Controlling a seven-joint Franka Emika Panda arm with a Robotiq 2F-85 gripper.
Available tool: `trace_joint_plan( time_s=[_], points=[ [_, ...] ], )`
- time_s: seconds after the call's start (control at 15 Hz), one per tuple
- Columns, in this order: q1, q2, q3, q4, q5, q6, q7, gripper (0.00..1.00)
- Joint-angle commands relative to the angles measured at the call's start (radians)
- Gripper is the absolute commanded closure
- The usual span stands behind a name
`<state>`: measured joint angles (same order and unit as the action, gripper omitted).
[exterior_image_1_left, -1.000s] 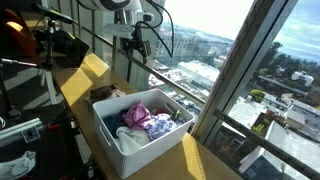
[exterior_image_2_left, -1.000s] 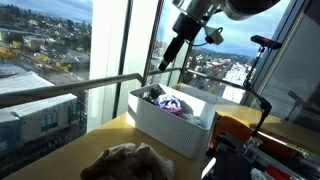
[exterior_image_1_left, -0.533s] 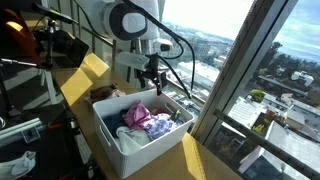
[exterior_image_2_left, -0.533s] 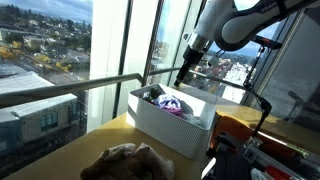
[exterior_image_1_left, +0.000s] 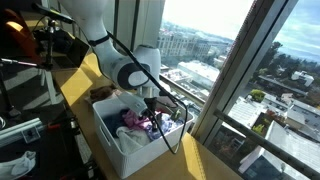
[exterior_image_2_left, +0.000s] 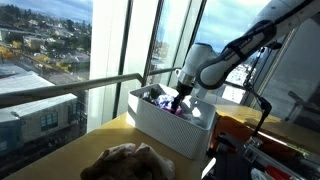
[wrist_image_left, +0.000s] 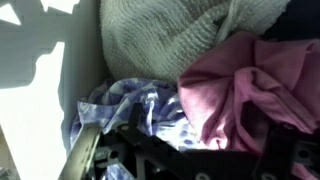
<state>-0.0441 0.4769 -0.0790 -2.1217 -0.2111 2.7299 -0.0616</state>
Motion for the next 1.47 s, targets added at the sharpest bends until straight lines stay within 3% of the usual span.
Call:
trace_joint_plan(
  time_s=[0.0, 0.27, 0.33, 0.4, 0.6, 1.07, 1.4],
  points=[
    [0.013, 0.128, -0.015, 0.073, 0.012, 0.035, 0.028, 0.00],
    [0.017, 0.196, 0.004, 0.091, 0.034, 0.028, 0.038, 0.00],
    [0.021, 0.197, 0.003, 0.083, 0.036, 0.026, 0.045, 0.25],
    [0.021, 0.190, 0.002, 0.073, 0.036, 0.022, 0.044, 0.26],
    [0.012, 0.139, 0.000, 0.033, 0.040, 0.016, 0.044, 0.47],
    [-0.048, -0.107, 0.037, -0.122, 0.134, -0.030, 0.001, 0.99],
    [-0.034, -0.354, 0.069, -0.200, 0.217, -0.104, -0.020, 0.98]
  ],
)
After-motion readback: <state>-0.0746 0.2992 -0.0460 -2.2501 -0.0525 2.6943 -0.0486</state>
